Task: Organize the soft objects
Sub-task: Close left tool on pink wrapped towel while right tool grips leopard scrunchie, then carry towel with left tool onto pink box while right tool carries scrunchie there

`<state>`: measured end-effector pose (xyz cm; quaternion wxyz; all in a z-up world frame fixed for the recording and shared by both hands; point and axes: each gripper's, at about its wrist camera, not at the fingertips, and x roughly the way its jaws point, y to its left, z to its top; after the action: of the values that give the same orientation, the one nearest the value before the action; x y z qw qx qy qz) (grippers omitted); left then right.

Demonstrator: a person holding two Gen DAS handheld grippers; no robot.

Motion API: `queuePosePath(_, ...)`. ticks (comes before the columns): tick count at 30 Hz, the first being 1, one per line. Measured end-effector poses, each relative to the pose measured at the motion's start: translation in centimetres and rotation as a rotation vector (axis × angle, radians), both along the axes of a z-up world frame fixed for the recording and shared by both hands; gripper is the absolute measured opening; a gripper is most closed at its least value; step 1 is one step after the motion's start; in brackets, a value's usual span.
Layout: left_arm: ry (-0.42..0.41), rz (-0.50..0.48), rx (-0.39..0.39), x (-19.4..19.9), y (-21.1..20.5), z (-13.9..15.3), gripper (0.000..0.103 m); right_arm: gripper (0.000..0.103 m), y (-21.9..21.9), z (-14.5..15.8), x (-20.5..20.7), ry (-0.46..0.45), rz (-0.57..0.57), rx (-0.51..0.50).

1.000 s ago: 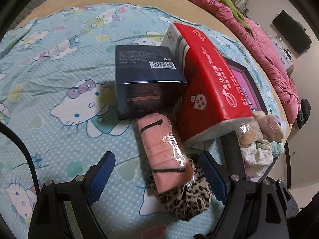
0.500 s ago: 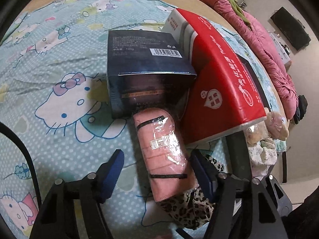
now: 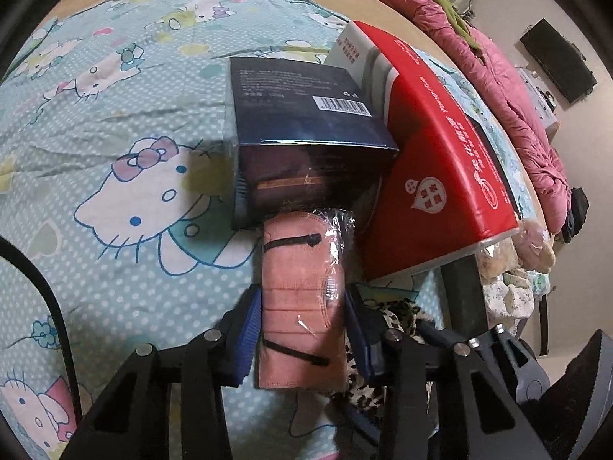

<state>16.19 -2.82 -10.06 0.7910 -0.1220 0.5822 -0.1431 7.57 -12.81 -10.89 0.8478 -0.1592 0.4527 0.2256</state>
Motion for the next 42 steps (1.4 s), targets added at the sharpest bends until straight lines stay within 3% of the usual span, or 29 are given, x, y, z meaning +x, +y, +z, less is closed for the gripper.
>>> queuePosePath(9,-0.019,-0.002,0.048,-1.4,0.4,0.4,0.04,0.023,-1.5,0.2,1.5,0.048,0.016,0.054)
queuePosePath(11,-0.02,-0.001,0.055,-1.9,0.7,0.6,0.04,0.02,-2.1,0.5,1.8,0.062,0.006,0.084)
queuePosePath(23,-0.07,0.022,0.104,-4.2,2.0,3.3,0.04,0.017,-3.7,3.1,1.9,0.02,0.022,0.167)
queuePosePath(42,-0.12,0.049,0.148,-6.7,2.3,6.9,0.04,0.017,-5.1,6.2,-2.7,-0.034,0.053,0.239)
